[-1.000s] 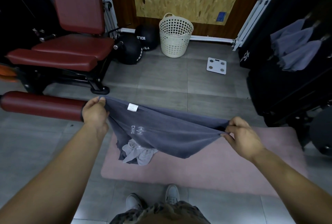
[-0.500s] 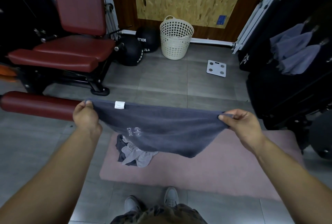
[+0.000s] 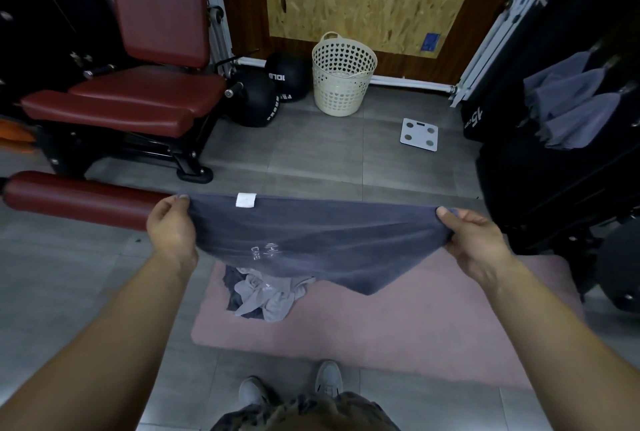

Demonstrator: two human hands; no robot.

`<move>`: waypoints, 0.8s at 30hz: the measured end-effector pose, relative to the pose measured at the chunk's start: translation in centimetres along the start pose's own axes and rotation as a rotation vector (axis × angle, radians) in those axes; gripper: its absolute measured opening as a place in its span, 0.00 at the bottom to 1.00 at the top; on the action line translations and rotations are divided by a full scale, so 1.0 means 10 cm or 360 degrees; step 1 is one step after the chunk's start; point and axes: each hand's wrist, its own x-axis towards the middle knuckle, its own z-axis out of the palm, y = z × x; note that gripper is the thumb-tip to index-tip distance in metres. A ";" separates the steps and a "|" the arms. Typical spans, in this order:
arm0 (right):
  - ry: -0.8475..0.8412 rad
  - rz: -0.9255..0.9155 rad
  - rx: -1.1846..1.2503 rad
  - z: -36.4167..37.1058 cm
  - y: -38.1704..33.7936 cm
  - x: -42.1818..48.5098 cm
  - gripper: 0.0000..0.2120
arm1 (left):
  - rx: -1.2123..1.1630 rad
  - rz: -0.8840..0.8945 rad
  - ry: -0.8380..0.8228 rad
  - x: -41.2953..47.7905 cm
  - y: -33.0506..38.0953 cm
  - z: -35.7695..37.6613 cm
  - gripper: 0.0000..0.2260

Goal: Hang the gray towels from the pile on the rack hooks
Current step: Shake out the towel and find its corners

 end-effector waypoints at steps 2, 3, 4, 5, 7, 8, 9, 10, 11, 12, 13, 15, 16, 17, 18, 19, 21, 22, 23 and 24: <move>-0.0065 0.0050 0.0127 -0.04 -0.02 0.01 0.07 | -0.0013 -0.0008 -0.0004 -0.01 -0.02 0.01 0.11; -0.0066 0.0054 0.0154 -0.05 -0.02 0.02 0.07 | -0.0031 -0.0014 -0.0002 0.00 -0.04 0.02 0.11; -0.0051 0.0050 0.0173 -0.05 -0.02 0.03 0.07 | -0.0041 -0.0019 0.0003 0.00 -0.04 0.02 0.11; -0.0017 0.0047 0.0185 -0.05 -0.01 0.04 0.08 | -0.0037 -0.0028 0.0009 0.01 -0.06 0.03 0.11; 0.0117 0.0034 0.0187 -0.02 0.01 0.06 0.09 | -0.0025 -0.0025 0.0032 0.00 -0.08 0.04 0.12; 0.0191 0.0011 0.0178 0.00 0.02 0.06 0.09 | -0.0019 -0.0016 0.0049 -0.02 -0.09 0.06 0.12; 0.0258 -0.0012 0.0164 0.02 0.03 0.07 0.10 | -0.0019 -0.0013 0.0071 -0.02 -0.10 0.08 0.12; 0.0299 -0.0022 0.0161 0.04 0.04 0.08 0.10 | -0.0019 -0.0014 0.0089 -0.04 -0.10 0.09 0.12; 0.0316 -0.0021 0.0156 0.05 0.05 0.08 0.10 | -0.0019 -0.0027 0.0105 -0.04 -0.11 0.10 0.12; 0.0328 -0.0014 0.0138 0.05 0.06 0.09 0.11 | -0.0008 -0.0040 0.0119 -0.04 -0.11 0.11 0.12; 0.0342 -0.0008 0.0109 0.04 0.08 0.10 0.11 | -0.0001 -0.0049 0.0129 -0.04 -0.12 0.11 0.13; 0.0394 -0.0001 0.0055 0.01 0.11 0.13 0.13 | 0.0030 -0.0060 0.0140 -0.04 -0.14 0.12 0.13; 0.0430 0.0003 0.0048 0.00 0.13 0.15 0.13 | 0.0059 -0.0068 0.0135 -0.05 -0.15 0.12 0.14; 0.0463 0.0020 0.0050 -0.01 0.13 0.16 0.12 | 0.0085 -0.0083 0.0124 -0.05 -0.16 0.13 0.13; 0.0478 0.0048 0.0072 -0.03 0.12 0.16 0.12 | 0.0108 -0.0098 0.0112 -0.06 -0.15 0.15 0.13; 0.0465 0.0090 0.0099 -0.04 0.11 0.16 0.11 | 0.0126 -0.0116 0.0111 -0.05 -0.15 0.15 0.12; 0.0381 0.0190 0.0166 -0.08 0.09 0.16 0.10 | 0.0163 -0.0179 0.0122 -0.05 -0.14 0.15 0.11; 0.0342 0.0223 0.0172 -0.10 0.08 0.16 0.10 | 0.0156 -0.0209 0.0133 -0.05 -0.12 0.13 0.11; 0.0332 0.0254 0.0156 -0.12 0.09 0.16 0.10 | 0.0148 -0.0231 0.0146 -0.05 -0.12 0.13 0.11; 0.0382 0.0274 0.0113 -0.11 0.11 0.17 0.11 | 0.0163 -0.0254 0.0147 -0.08 -0.11 0.13 0.10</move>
